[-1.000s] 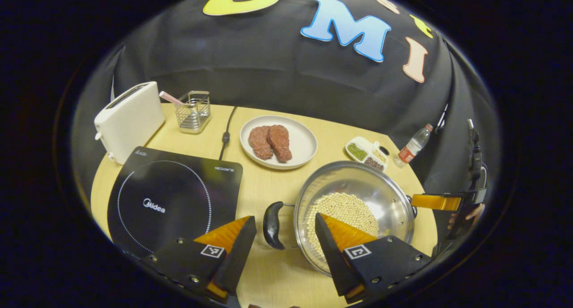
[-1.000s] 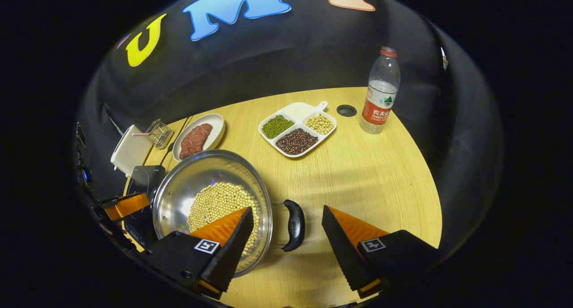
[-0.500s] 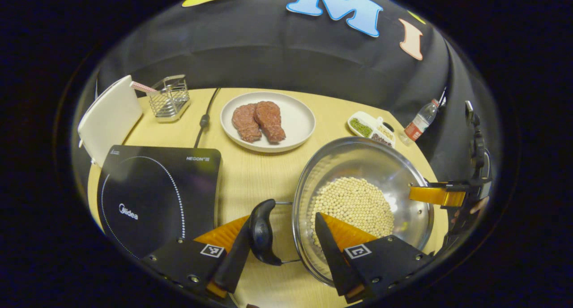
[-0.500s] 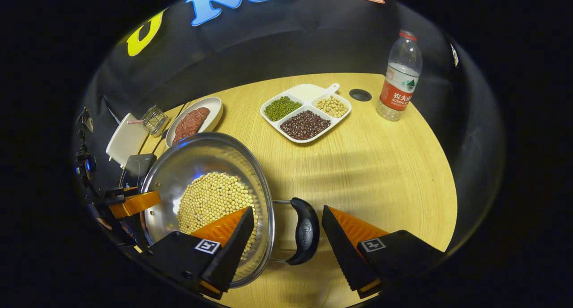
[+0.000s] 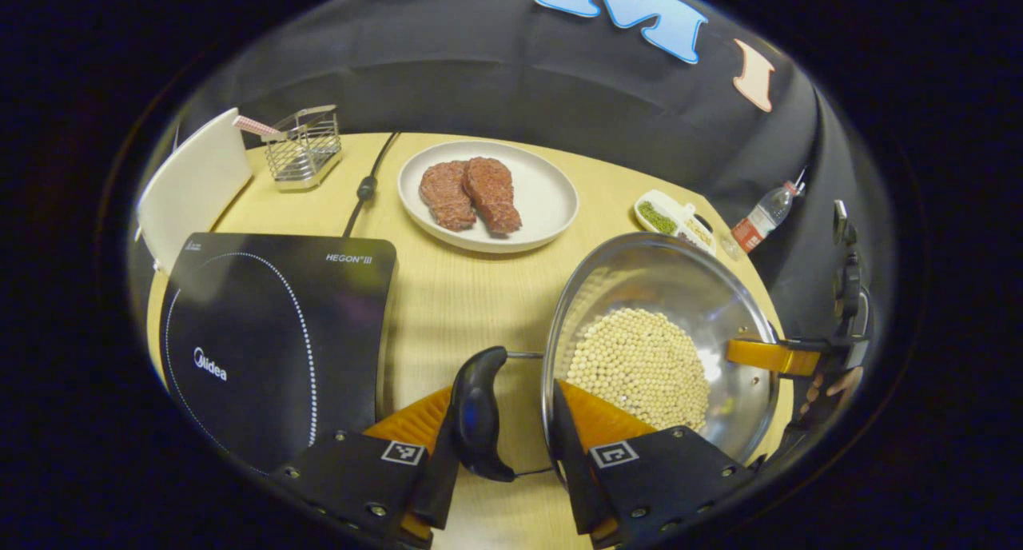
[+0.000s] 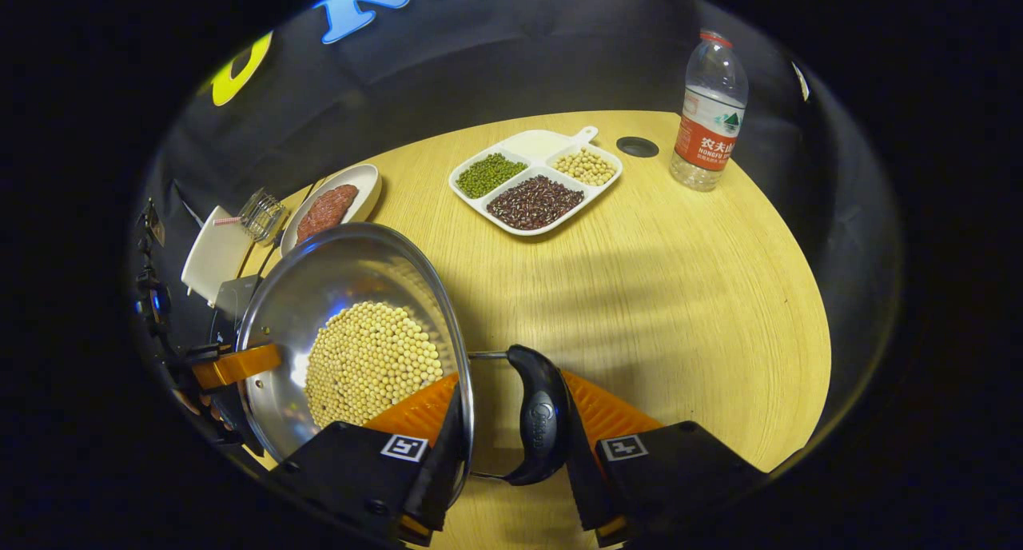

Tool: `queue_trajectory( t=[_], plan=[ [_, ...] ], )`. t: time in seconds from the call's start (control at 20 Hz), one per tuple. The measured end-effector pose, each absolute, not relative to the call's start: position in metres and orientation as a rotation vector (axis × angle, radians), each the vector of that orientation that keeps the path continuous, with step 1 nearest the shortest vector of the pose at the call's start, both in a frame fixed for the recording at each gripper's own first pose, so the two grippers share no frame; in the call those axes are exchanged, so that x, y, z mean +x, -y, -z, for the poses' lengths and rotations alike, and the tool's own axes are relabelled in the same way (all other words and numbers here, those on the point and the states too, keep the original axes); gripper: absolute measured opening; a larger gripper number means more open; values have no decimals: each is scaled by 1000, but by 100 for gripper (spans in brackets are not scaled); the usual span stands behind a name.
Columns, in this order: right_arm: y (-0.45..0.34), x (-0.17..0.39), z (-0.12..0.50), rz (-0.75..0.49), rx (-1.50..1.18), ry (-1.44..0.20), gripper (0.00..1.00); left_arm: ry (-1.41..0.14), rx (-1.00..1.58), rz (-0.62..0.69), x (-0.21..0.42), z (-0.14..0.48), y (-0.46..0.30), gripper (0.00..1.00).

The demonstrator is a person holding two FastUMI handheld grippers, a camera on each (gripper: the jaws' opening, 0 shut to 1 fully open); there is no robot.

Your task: First push the handle of the pot to place it horizontally, then grasp the pot with both hands and set it on the induction cooktop.

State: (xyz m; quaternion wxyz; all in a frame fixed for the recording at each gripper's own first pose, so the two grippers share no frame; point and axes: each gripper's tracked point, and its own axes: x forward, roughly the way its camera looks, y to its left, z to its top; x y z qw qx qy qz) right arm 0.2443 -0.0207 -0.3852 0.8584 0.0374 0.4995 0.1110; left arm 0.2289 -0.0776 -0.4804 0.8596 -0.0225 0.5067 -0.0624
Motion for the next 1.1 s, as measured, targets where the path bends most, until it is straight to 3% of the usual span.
queue_trajectory(
  t=[0.1, 0.15, 0.3, 0.35, 0.5, 0.65, 0.7, 0.8, 1.05, 1.1],
  plan=[
    [21, 242, 385, -225, 79, -1044, 61, -1074, -46, 133, 228, 483, 78, 55],
    [20, 241, 384, -215, 89, -1043, 58, -1073, -41, 136, 229, 483, 77, 61],
    [20, 235, 383, -217, 77, -1049, 51, -1063, -43, 132, 229, 481, 76, 51],
    [20, 234, 383, -213, 75, -1048, 54, -1068, -45, 130, 227, 480, 76, 58],
    [19, 226, 374, -210, 59, -1034, 51, -1073, -52, 123, 218, 474, 75, 53],
    [17, 213, 354, -205, 61, -1013, 54, -1056, -43, 127, 211, 457, 71, 53],
    [16, 207, 348, -204, 61, -1006, 51, -1050, -39, 128, 204, 445, 71, 49],
    [12, 190, 334, -191, 74, -1000, 54, -1049, -38, 137, 192, 428, 68, 49],
    [-5, 144, 302, -163, 91, -964, 51, -1024, -18, 180, 165, 386, 50, 53],
    [-9, 135, 298, -158, 95, -960, 54, -1023, -15, 188, 159, 380, 45, 53]
  ],
)
